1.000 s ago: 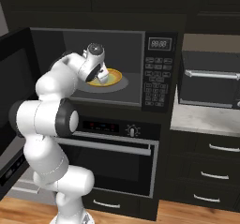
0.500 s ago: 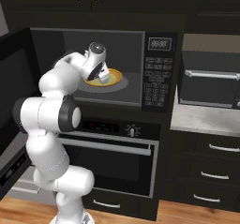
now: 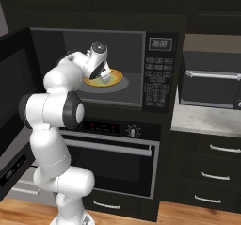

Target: Transport the steak from the fridge to the microwave and turn on the microwave.

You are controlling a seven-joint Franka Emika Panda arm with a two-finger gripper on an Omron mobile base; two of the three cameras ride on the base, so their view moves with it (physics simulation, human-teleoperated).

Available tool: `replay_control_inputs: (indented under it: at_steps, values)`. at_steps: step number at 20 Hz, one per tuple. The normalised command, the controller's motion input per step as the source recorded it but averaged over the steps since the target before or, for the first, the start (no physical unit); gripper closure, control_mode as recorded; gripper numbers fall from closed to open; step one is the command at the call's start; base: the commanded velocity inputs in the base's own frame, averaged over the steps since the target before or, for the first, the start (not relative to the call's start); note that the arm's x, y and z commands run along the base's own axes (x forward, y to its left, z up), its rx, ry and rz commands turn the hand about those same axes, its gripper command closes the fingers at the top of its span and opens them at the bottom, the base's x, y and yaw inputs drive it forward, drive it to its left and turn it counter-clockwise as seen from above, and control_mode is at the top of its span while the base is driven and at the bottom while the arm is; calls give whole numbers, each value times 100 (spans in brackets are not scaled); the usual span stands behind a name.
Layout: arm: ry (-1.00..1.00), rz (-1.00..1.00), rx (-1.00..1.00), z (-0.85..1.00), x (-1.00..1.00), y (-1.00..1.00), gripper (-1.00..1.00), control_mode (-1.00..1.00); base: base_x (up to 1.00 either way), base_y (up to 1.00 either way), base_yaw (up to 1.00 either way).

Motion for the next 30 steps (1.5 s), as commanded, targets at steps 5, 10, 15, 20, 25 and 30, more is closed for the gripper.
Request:
replay_control_inputs:
  at_steps: [5, 10, 15, 20, 25, 30]
  values:
    - [0, 0, 0, -12, 19, 2, 100, -100, 0, 0, 0]
    - [0, 0, 0, -13, 18, 2, 100, -100, 0, 0, 0]
    - [0, 0, 0, -11, 5, 0, 100, -100, 0, 0, 0]
    - [0, 0, 0, -7, -4, 1, 100, -100, 0, 0, 0]
    - [0, 0, 0, -6, -3, 0, 100, -100, 0, 0, 0]
    - [0, 0, 0, -6, 0, 0, -100, -100, 0, 0, 0]
